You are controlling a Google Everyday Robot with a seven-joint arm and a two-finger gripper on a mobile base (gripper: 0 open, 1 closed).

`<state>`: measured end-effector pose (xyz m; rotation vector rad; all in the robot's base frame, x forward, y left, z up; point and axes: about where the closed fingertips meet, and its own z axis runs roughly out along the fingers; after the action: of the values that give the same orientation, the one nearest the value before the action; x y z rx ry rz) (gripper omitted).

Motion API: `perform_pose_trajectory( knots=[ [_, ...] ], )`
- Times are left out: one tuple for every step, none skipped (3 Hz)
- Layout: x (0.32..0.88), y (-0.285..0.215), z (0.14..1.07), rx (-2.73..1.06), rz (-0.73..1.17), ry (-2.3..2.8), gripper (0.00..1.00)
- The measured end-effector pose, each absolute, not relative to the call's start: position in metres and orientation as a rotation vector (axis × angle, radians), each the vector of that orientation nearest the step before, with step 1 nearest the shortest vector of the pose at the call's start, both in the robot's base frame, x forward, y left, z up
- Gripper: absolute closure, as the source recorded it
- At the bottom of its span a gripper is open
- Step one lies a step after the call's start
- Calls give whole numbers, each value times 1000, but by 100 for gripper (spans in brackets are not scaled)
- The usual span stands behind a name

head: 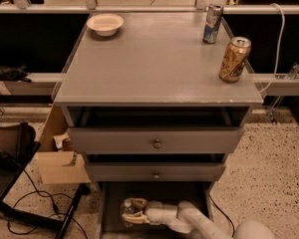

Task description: Place water bottle into bottom drawer

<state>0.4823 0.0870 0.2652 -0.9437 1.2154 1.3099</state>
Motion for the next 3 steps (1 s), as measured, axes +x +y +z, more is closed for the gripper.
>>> perform_pose_trajectory(
  knots=[
    [478, 92, 253, -963, 1296, 1249, 100],
    [481, 86, 255, -1038, 1212, 1304, 100],
    [490, 78, 268, -1120, 1123, 1357, 100]
  ],
)
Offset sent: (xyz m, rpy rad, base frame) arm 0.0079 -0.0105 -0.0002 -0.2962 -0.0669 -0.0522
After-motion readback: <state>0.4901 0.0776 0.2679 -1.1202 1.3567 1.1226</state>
